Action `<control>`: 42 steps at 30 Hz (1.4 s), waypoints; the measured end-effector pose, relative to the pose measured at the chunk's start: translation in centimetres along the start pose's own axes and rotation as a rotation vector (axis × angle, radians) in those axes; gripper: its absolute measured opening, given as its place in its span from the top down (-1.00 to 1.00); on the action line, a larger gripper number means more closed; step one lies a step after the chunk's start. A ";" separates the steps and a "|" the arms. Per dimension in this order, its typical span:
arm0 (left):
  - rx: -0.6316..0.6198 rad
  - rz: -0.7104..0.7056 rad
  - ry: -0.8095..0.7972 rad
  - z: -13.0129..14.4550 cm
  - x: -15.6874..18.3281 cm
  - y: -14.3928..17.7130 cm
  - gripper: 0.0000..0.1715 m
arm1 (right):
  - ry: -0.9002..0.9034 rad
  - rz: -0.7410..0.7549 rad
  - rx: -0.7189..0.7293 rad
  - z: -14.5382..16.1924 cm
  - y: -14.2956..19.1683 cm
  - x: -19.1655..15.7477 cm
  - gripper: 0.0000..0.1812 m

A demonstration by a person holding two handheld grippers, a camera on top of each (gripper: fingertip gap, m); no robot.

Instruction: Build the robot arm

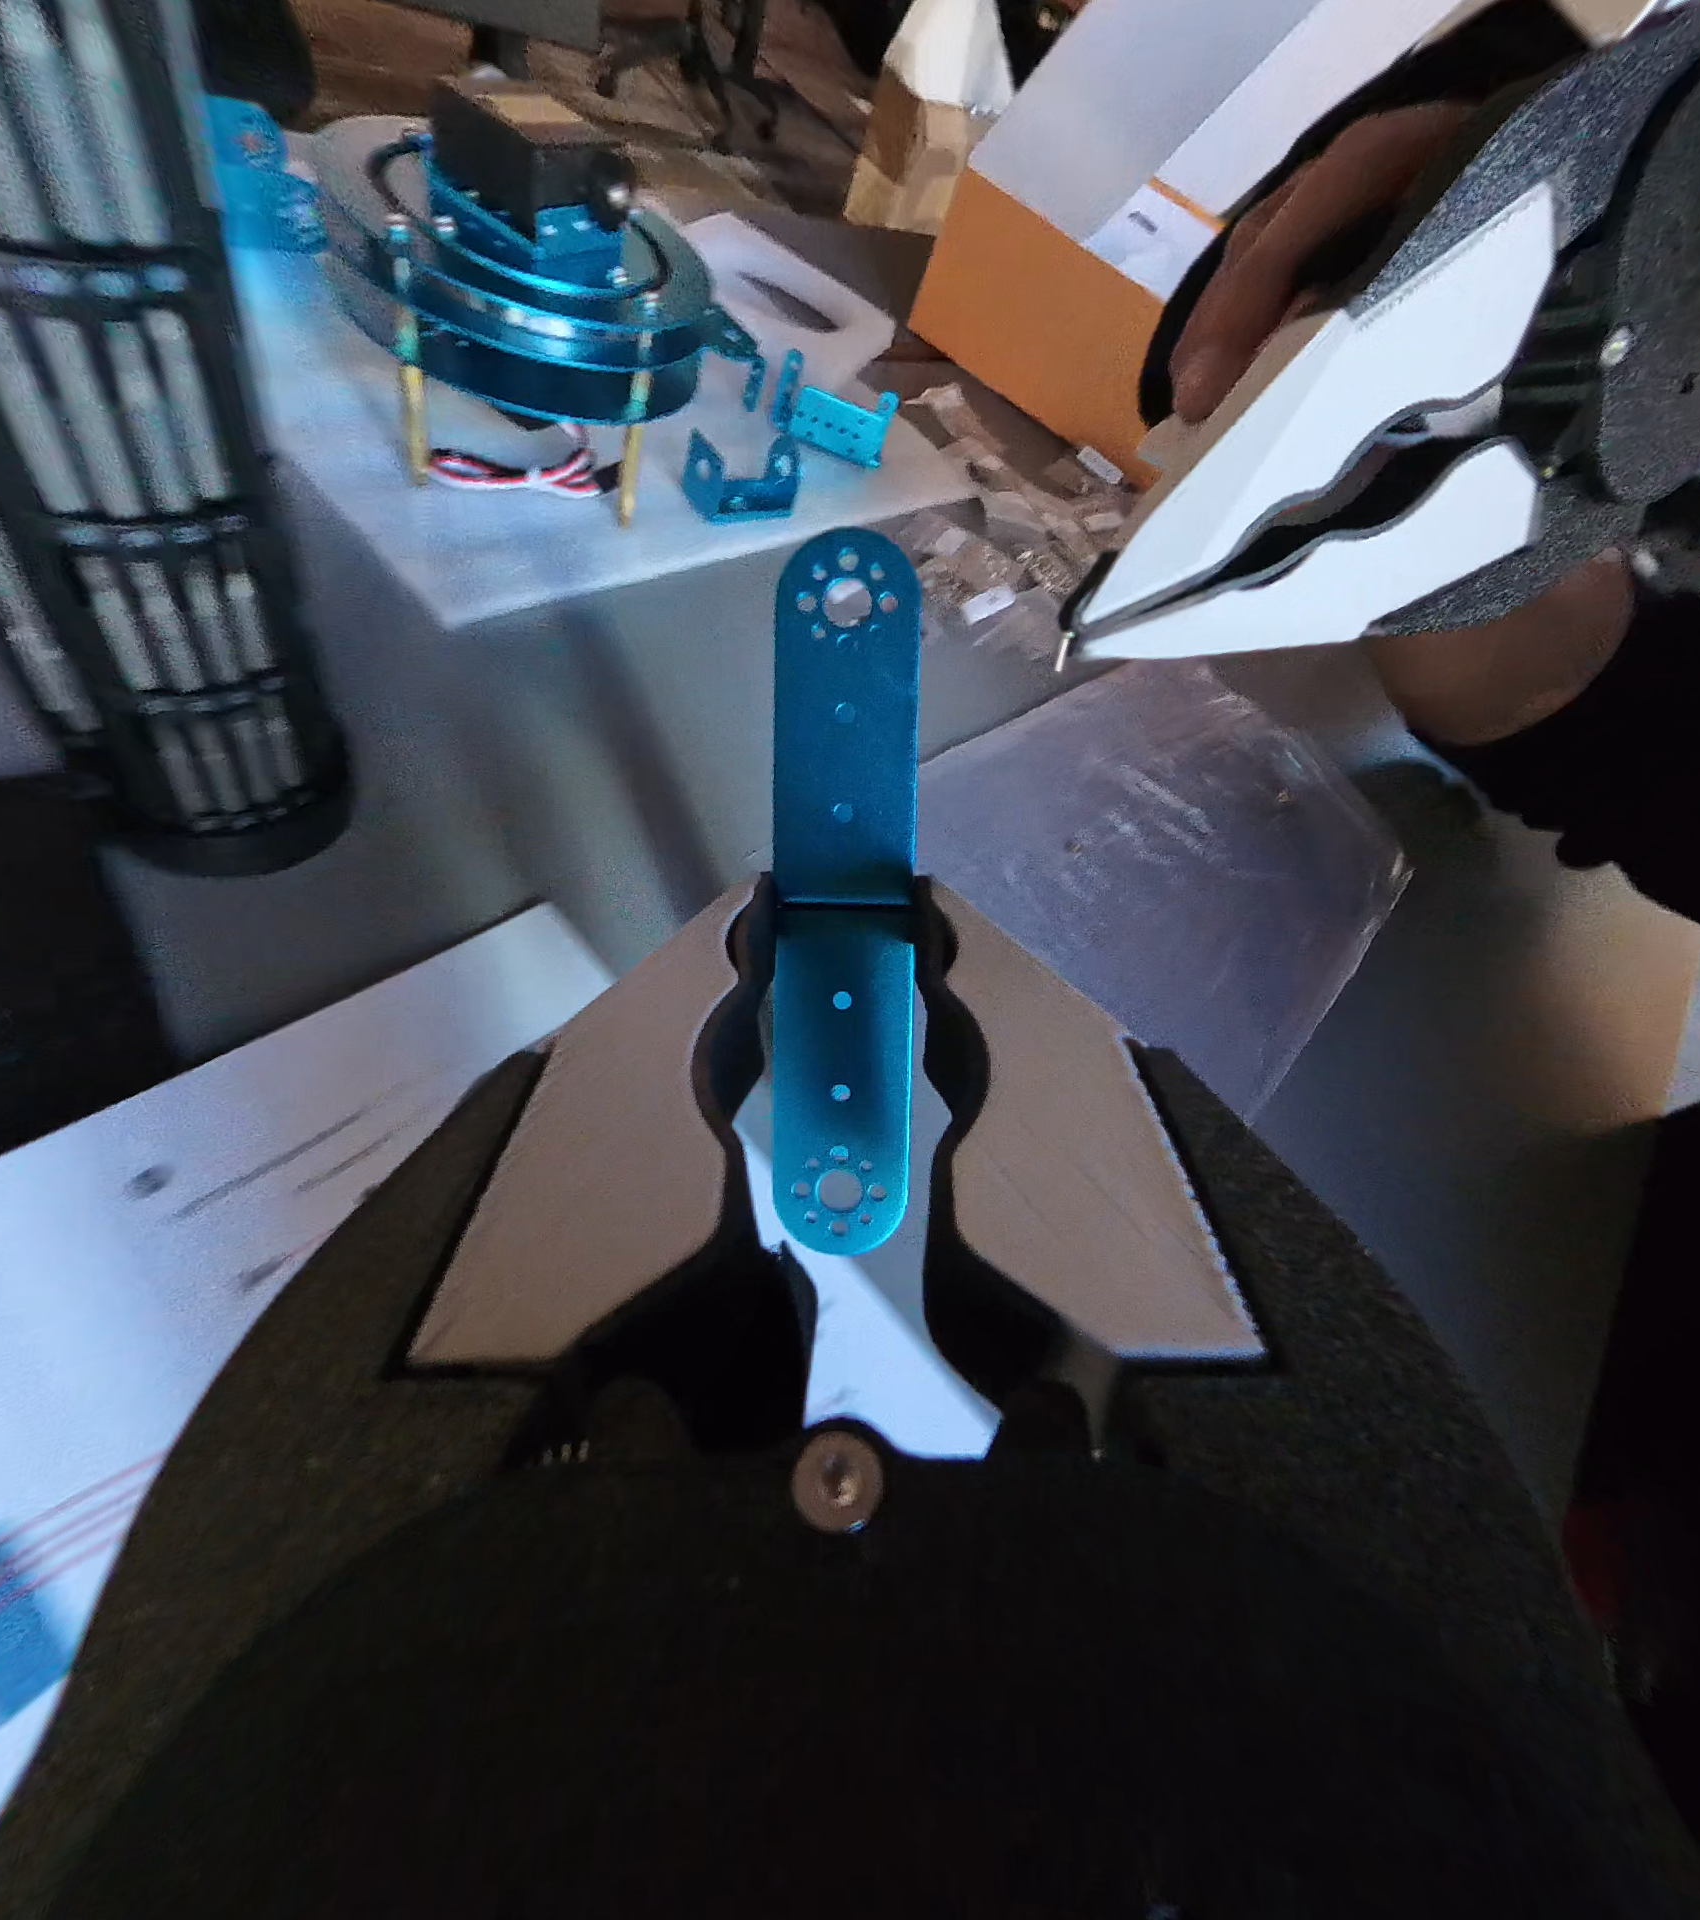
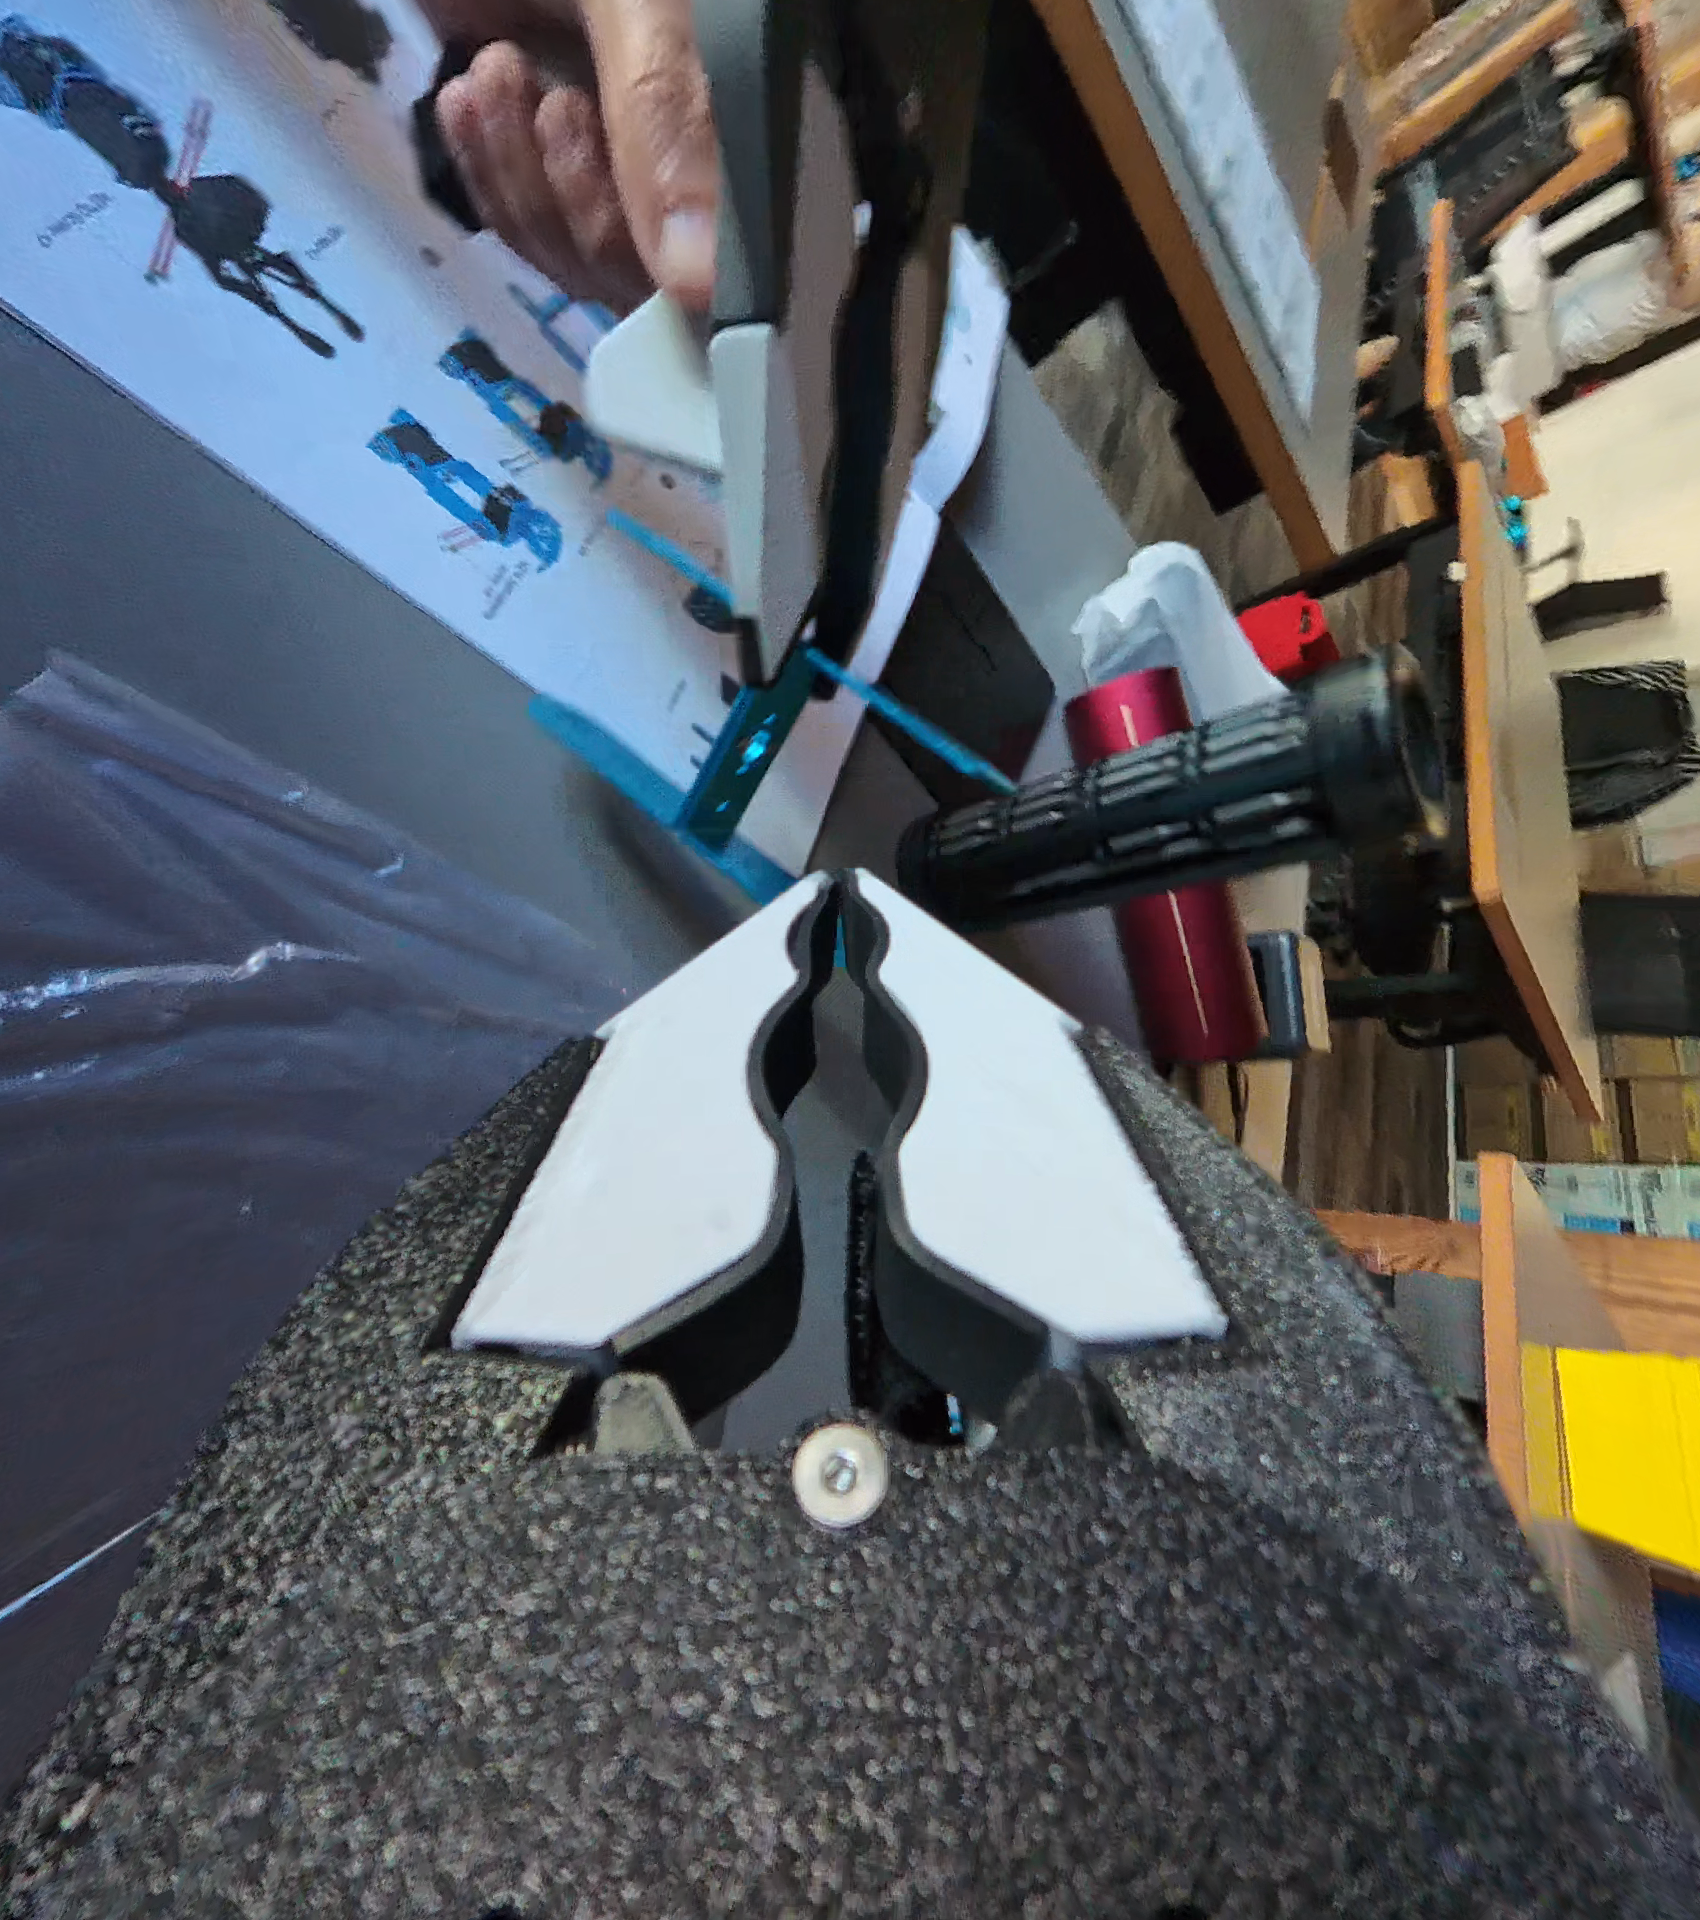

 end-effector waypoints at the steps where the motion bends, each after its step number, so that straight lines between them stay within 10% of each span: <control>1: 0.023 0.022 0.008 -0.3 0.7 -1.0 0.72 | -0.024 0.020 0.029 0.5 0.7 0.0 1.00; 11: 0.412 0.043 -0.157 -4.9 6.0 -4.9 0.72 | -0.199 0.245 0.144 0.4 6.7 -0.9 1.00; 42: 0.378 0.026 -0.297 -4.4 7.1 -5.1 0.72 | -0.189 0.156 0.048 0.8 5.3 -1.9 1.00</control>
Point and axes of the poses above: each gripper's, where its closed fingertips meet, y back along the fingers, z out of its underside, x = y × z across the jaws, the point moved 7 cm from there along y, back along the fingers, and after that the axes turned 15 degrees about -y, right-handed, at the moved point
